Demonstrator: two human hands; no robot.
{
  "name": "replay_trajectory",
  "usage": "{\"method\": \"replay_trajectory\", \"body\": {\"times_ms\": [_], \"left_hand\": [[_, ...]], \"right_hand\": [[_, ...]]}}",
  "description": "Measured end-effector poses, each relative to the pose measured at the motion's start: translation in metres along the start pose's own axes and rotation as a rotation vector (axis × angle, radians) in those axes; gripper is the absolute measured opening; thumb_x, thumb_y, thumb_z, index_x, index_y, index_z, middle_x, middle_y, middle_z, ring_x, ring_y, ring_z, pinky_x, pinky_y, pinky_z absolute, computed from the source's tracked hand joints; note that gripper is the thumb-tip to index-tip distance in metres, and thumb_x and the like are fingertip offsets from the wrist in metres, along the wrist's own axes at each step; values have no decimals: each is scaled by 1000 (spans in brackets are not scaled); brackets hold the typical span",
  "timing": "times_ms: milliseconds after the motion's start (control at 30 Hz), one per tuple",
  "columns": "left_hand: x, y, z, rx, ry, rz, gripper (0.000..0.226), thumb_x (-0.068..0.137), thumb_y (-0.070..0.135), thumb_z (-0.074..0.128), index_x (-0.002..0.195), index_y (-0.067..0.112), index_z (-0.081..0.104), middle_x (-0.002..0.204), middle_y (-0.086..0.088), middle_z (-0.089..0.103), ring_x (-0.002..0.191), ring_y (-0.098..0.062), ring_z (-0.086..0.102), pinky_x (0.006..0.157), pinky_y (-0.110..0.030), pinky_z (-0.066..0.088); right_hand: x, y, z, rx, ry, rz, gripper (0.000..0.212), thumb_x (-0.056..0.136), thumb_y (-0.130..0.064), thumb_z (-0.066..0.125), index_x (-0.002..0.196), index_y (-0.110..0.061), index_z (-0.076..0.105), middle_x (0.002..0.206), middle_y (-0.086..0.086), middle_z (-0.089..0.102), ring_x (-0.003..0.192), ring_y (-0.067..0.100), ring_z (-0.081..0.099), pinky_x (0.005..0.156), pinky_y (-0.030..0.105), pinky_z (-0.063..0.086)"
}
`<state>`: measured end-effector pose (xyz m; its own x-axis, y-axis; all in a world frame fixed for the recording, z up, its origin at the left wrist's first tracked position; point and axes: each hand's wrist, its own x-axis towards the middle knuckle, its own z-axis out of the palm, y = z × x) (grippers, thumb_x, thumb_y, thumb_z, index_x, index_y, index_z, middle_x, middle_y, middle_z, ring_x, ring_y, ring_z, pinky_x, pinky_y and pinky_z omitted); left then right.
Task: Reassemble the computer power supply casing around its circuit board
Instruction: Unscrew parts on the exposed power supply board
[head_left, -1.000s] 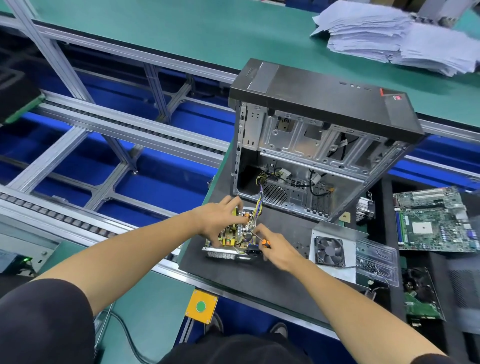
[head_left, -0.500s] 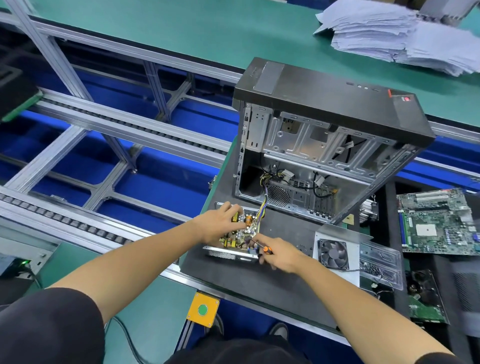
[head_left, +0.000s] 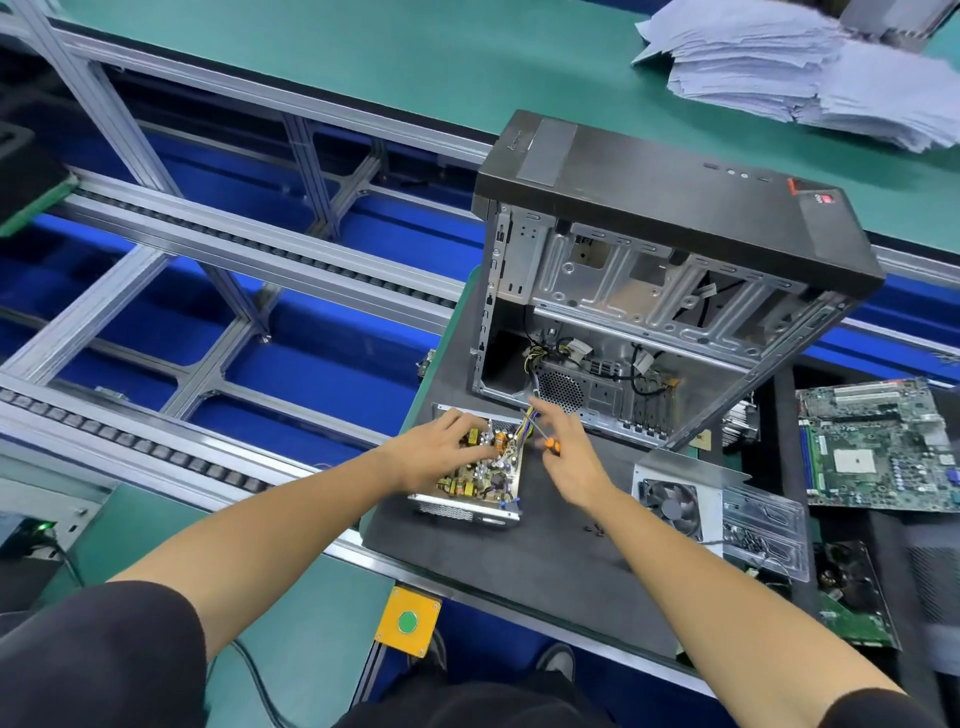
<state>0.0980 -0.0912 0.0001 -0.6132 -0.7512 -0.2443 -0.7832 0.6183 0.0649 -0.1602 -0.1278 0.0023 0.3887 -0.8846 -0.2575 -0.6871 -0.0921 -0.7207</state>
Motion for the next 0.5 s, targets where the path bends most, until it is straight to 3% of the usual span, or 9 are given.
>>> {"method": "replay_trajectory", "body": {"times_ms": [100,167,233,300,367,500], "left_hand": [[0,0,2,5,22,11,91,76,16,83,151,28,34,151,-11,28,134,-30,31,93,-39,53],[0,0,4,12,31,20,88,77,18,82,151,28,35,151,-10,28,134,-30,32,97,-39,51],[0,-1,5,23,42,39,87,78,12,78,151,30,34,152,-10,29,134,-30,33,102,-40,48],[0,-3,8,21,52,71,89,76,3,73,151,30,34,155,-10,30,135,-31,34,106,-41,45],[0,-5,9,14,62,90,90,75,2,73,151,30,34,156,-9,30,135,-31,34,106,-41,45],[-2,-9,16,-10,64,79,89,73,10,78,150,29,35,154,-9,30,134,-31,35,100,-38,48]], "right_hand": [[21,-9,-4,-57,-122,6,75,88,13,42,144,-37,42,125,1,39,115,15,43,88,24,38],[29,-10,-7,-121,-106,5,56,88,11,43,126,-29,51,115,0,45,103,19,46,81,30,36],[31,-8,-7,-162,-60,14,42,84,10,45,105,-27,49,102,1,50,90,24,46,72,33,33],[30,-2,-4,-112,-41,62,34,83,10,44,96,-20,49,93,7,54,82,30,45,65,34,32],[28,2,1,25,-17,128,31,85,12,41,99,-14,53,90,15,58,71,28,43,59,31,31],[34,-5,10,232,20,168,35,90,14,37,105,-12,55,81,10,51,62,20,35,59,33,29]]}}
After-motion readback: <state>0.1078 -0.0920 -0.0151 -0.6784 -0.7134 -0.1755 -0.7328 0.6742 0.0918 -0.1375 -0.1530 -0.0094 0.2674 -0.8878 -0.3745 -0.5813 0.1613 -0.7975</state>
